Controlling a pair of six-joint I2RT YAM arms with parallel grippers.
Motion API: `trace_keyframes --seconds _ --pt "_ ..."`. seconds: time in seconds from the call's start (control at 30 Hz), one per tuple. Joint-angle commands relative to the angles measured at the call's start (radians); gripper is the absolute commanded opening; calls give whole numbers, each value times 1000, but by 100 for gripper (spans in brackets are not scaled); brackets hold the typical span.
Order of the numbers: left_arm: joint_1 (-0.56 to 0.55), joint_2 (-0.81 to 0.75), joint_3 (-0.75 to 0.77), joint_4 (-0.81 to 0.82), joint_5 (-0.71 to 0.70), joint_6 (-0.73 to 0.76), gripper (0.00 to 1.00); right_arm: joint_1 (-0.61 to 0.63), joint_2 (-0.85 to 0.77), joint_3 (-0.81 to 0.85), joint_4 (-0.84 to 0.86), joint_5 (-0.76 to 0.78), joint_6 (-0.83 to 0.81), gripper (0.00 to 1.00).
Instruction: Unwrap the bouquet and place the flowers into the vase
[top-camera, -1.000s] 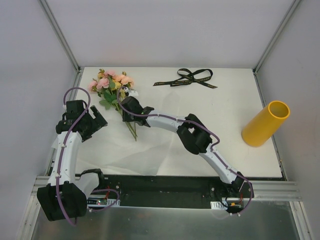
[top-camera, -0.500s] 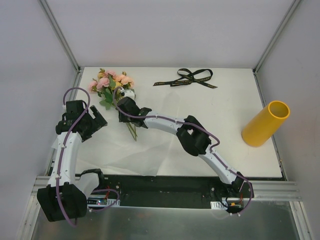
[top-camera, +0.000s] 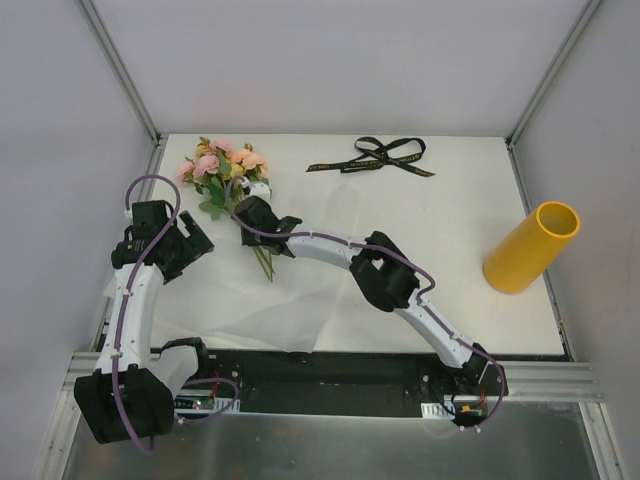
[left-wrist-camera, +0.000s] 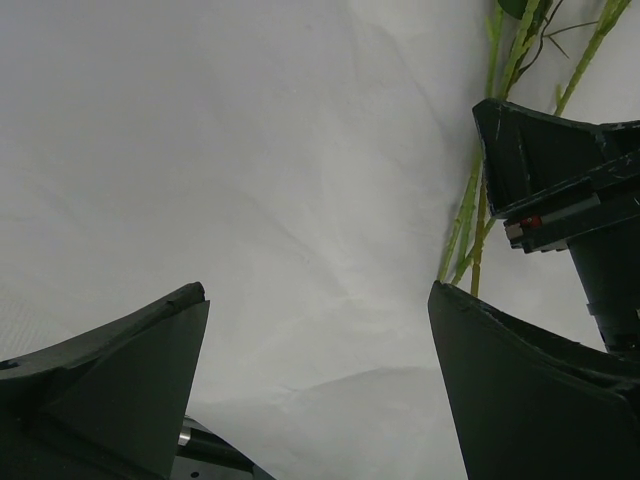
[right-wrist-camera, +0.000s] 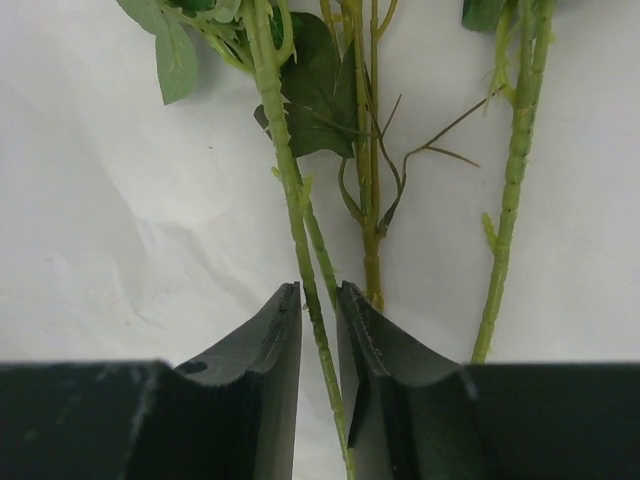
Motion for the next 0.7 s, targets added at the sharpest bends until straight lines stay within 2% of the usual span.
trace_keyframes --seconds 0.0,0.13,0.2,0.37,0.47,0.67 --pt "-12 -11 19 -16 -29 -1 96 3 -2 48 34 31 -16 23" --pt "-12 -14 17 -16 -30 1 96 3 -9 45 46 29 -28 4" --pt "-10 -19 16 -16 -30 1 96 4 -24 33 60 28 -32 0" --pt "-12 -20 19 -14 -20 -2 95 4 -113 -64 168 8 -45 0" --pt "-10 -25 20 -8 26 -17 90 4 -179 -133 230 5 -46 0" --pt "-10 32 66 76 184 -117 87 3 -282 -233 342 0 -36 0"
